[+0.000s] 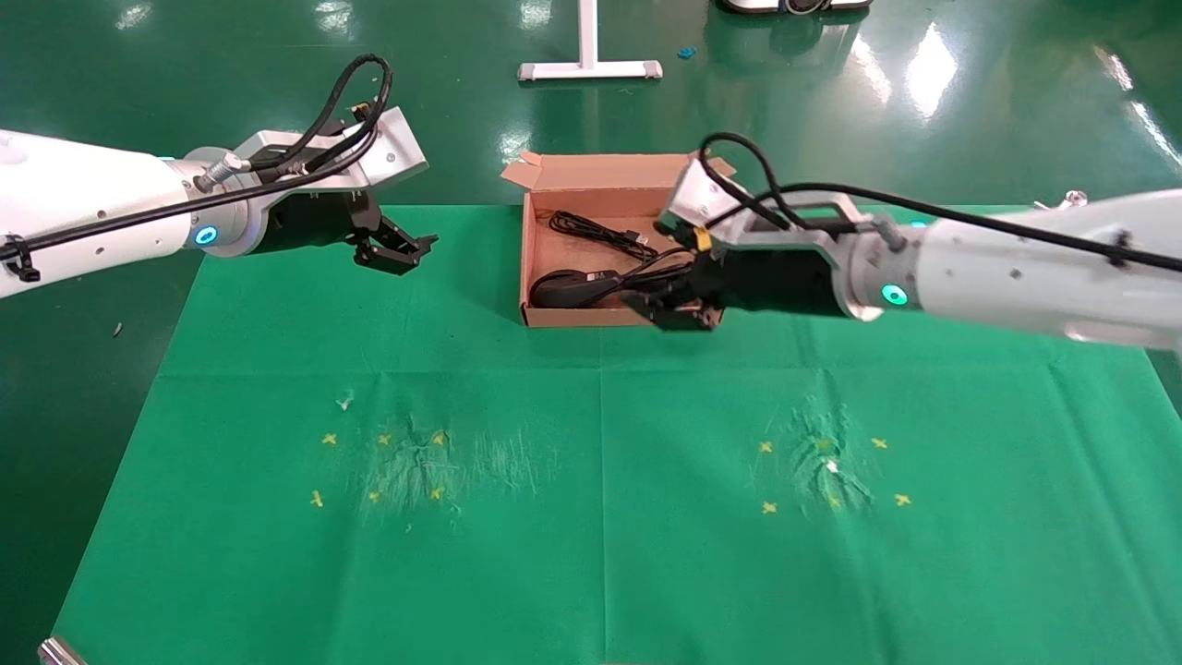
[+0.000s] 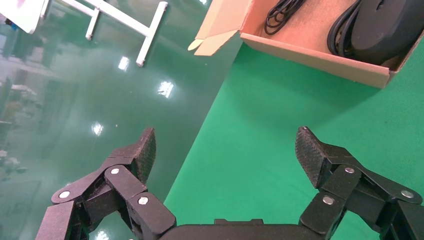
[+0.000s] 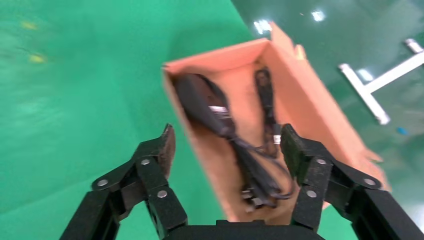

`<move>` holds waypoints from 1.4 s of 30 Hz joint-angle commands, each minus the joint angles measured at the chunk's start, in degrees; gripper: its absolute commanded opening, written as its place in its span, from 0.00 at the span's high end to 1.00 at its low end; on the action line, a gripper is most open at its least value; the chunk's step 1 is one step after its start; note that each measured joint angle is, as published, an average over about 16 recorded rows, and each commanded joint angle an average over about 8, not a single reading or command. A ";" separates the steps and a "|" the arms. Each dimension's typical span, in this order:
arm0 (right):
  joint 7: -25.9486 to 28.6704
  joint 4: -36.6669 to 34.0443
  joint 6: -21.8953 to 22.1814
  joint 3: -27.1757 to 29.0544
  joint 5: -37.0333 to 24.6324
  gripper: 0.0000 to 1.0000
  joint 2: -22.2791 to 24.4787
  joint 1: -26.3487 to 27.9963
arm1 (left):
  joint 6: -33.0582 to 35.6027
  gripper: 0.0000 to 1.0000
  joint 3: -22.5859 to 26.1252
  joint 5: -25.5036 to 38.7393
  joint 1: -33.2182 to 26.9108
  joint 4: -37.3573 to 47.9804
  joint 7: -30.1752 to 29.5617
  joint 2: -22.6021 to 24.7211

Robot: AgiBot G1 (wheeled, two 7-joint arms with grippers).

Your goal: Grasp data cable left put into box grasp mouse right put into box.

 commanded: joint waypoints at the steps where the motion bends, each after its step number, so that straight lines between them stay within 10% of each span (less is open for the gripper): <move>1: -0.37 0.75 -1.19 0.73 2.52 0.00 1.25 -1.03 | 0.00 0.00 0.00 0.00 0.00 0.00 0.00 0.00; 42: -7.81 15.80 -25.34 15.56 53.45 0.00 26.42 -21.79 | 2.47 0.00 -3.01 -4.36 2.32 -0.50 2.14 -1.07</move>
